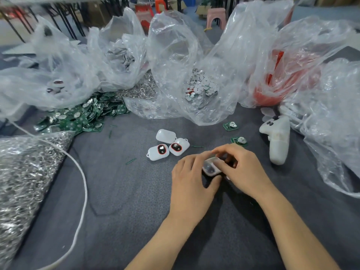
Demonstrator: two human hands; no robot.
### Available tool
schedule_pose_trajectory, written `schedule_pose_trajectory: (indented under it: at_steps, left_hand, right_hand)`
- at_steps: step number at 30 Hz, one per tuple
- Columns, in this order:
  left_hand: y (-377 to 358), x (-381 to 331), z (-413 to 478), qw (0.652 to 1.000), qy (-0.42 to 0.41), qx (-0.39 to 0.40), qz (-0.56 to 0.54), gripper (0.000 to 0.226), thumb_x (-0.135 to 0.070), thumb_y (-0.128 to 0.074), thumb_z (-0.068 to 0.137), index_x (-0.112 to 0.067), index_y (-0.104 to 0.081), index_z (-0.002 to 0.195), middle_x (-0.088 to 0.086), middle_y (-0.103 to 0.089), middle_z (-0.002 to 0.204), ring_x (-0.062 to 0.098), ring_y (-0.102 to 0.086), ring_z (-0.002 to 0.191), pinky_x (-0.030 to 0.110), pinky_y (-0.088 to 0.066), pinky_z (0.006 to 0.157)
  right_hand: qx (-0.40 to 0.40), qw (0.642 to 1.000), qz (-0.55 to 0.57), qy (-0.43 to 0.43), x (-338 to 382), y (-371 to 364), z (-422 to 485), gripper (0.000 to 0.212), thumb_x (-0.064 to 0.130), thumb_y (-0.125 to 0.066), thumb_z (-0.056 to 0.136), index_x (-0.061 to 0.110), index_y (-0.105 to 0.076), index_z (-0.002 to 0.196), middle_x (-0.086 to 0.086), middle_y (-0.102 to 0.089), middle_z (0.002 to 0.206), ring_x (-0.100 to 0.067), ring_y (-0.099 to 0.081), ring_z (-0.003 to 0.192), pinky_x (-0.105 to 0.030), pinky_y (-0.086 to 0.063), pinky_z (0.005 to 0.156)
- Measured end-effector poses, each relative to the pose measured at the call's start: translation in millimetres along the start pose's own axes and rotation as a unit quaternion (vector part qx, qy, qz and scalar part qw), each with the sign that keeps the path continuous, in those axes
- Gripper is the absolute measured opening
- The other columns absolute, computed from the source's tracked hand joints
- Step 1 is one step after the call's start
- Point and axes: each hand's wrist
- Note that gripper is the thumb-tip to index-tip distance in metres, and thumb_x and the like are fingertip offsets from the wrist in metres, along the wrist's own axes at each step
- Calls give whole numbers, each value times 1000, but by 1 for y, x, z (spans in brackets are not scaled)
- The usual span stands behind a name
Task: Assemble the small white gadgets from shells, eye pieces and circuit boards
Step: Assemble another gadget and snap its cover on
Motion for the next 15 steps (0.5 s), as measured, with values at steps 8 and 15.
schedule_pose_trajectory:
  at_steps: [8, 15]
  left_hand:
    - [108, 115, 52, 978, 20, -164, 125, 38, -12, -60, 90, -9, -54, 128, 7, -51, 134, 18, -38, 131, 19, -22, 111]
    - [155, 199, 93, 897, 194, -15, 396, 45, -23, -42, 95, -28, -46, 140, 3, -42, 146, 34, -31, 132, 50, -30, 104]
  right_hand:
    - [75, 996, -33, 40, 1, -6, -2, 46, 37, -85, 62, 29, -69, 104, 19, -56, 106, -4, -53, 101, -10, -34, 86]
    - [59, 992, -77, 86, 3, -14, -1, 46, 38, -84, 64, 22, -70, 105, 21, -54, 99, -9, -46, 97, -8, -30, 84]
Point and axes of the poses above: each hand's wrist, its own z-axis towards the middle knuckle, its own y-axis out of the back of the hand, x = y × z
